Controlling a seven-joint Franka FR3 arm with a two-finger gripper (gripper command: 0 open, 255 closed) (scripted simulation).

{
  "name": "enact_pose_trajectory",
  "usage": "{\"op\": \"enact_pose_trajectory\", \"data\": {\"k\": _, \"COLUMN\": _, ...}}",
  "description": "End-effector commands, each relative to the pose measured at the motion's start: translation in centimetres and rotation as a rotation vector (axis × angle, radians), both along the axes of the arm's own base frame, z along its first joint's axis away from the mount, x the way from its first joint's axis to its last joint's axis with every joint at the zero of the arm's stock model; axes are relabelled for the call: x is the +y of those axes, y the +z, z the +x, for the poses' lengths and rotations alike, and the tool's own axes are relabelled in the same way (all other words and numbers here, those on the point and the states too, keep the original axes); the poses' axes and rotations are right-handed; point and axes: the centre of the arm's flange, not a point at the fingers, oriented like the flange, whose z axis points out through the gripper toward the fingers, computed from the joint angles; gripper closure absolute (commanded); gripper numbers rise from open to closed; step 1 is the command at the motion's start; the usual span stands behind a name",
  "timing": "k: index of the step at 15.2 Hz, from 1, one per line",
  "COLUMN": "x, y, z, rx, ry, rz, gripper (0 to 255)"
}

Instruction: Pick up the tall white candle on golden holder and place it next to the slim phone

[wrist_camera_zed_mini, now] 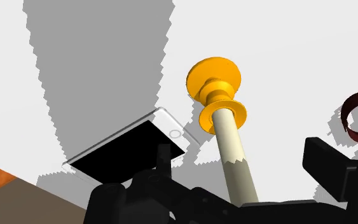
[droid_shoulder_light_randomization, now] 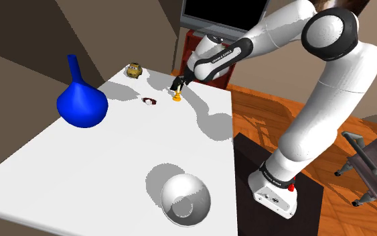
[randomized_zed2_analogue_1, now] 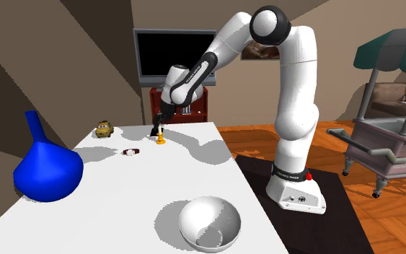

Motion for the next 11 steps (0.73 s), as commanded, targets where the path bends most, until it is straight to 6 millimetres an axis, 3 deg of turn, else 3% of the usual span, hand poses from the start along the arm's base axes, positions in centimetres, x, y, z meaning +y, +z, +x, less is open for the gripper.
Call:
{"op": "enact_pose_trajectory", "data": {"k": 1, "x": 0.1, "y": 1.9, "z": -0.8, "rx": 0.0, "ry": 0.0, "rz": 0.0, "gripper": 0}}
{"op": "enact_pose_trajectory", "data": {"k": 3, "x": 0.2, "y": 4.0, "z": -1.8, "rx": 0.0, "ry": 0.0, "rz": 0.0, "gripper": 0}}
{"op": "enact_pose_trajectory", "data": {"k": 11, "x": 0.2, "y": 4.0, "z": -1.8, "rx": 0.0, "ry": 0.0, "rz": 0.0, "gripper": 0}}
